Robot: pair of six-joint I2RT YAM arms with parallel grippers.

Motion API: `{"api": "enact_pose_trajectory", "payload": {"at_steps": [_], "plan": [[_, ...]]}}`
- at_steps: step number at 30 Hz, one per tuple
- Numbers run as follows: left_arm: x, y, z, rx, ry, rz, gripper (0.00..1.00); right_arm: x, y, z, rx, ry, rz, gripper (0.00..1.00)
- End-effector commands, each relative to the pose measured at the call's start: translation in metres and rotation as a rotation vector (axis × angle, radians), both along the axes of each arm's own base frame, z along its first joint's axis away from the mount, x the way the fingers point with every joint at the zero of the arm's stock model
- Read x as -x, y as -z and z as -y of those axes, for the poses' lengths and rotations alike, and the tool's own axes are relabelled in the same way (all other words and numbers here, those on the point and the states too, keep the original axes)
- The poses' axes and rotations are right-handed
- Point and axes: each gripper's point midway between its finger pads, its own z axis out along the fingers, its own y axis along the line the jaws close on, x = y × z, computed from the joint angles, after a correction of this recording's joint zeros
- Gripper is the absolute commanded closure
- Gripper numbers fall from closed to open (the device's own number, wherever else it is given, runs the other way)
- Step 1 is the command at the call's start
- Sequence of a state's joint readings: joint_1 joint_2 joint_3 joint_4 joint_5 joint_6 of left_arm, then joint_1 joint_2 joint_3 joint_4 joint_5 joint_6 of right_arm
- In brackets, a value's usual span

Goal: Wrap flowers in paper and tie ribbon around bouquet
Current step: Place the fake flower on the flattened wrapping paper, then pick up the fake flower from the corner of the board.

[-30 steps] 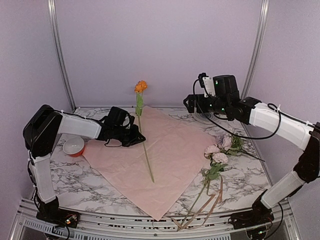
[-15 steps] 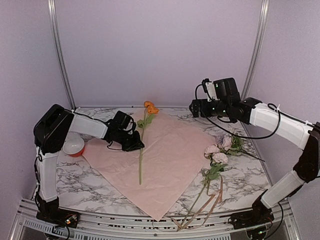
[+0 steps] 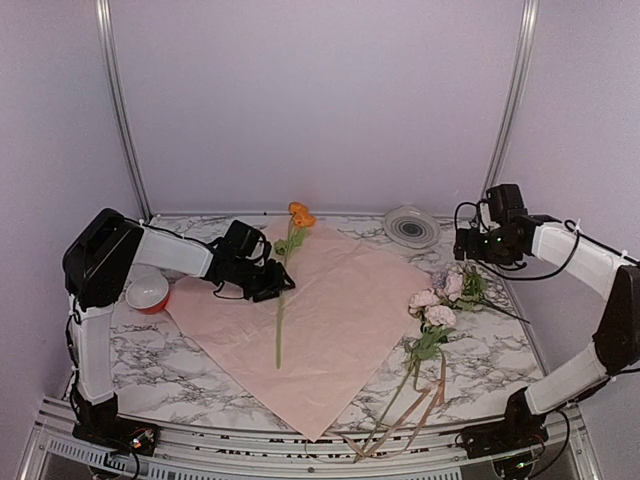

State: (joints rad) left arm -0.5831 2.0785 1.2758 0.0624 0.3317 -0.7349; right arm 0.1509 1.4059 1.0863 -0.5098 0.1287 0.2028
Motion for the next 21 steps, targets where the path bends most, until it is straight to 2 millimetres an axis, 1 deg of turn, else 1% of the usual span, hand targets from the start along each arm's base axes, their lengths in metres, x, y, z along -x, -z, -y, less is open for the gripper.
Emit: {"api": "enact_pose_trajectory", "payload": {"at_steps": [1,3,5,6,7,8,10,12,13,14,16,17,19,21], "plan": [[-0.004,-0.030,-0.015,-0.029,-0.049,0.083,0.42,0.008,-0.004,0.026,0.026,0.012,-0.004,0.01],[-0.007,-0.048,-0.018,-0.038,-0.057,0.140,0.38,0.009,-0.004,0.036,-0.002,0.037,0.004,0.00],[-0.006,-0.065,-0.021,-0.054,-0.054,0.200,0.33,0.011,-0.004,0.036,-0.071,0.056,0.010,0.02],[-0.005,-0.072,-0.022,-0.064,-0.052,0.229,0.30,0.013,-0.006,0.033,-0.105,0.057,0.014,0.04],[-0.003,-0.084,-0.021,-0.069,-0.046,0.265,0.20,0.015,-0.007,0.024,-0.150,0.035,0.017,0.09],[0.000,-0.092,-0.021,-0.080,-0.037,0.295,0.18,0.019,-0.006,0.017,-0.190,0.022,0.019,0.14],[0.006,-0.104,-0.020,-0.109,-0.021,0.350,0.17,0.027,-0.001,0.005,-0.230,0.011,0.004,0.24],[0.013,-0.113,-0.019,-0.141,-0.010,0.399,0.17,0.040,0.009,-0.003,-0.203,0.023,-0.042,0.32],[0.012,-0.118,-0.023,-0.160,-0.017,0.424,0.17,0.046,0.015,-0.008,-0.182,0.023,-0.067,0.36],[0.020,-0.123,-0.014,-0.167,0.010,0.446,0.17,0.053,0.021,-0.015,-0.172,0.018,-0.096,0.38],[0.028,-0.130,-0.007,-0.184,0.041,0.484,0.17,0.065,0.032,-0.035,-0.219,-0.016,-0.143,0.41],[0.030,-0.132,-0.004,-0.186,0.052,0.494,0.17,0.070,0.037,-0.046,-0.267,-0.040,-0.158,0.42],[0.033,-0.134,0.002,-0.185,0.080,0.504,0.17,0.079,0.046,-0.061,-0.303,-0.054,-0.170,0.41],[0.036,-0.132,0.008,-0.185,0.101,0.503,0.17,0.085,0.061,-0.067,-0.300,-0.047,-0.193,0.32]]}}
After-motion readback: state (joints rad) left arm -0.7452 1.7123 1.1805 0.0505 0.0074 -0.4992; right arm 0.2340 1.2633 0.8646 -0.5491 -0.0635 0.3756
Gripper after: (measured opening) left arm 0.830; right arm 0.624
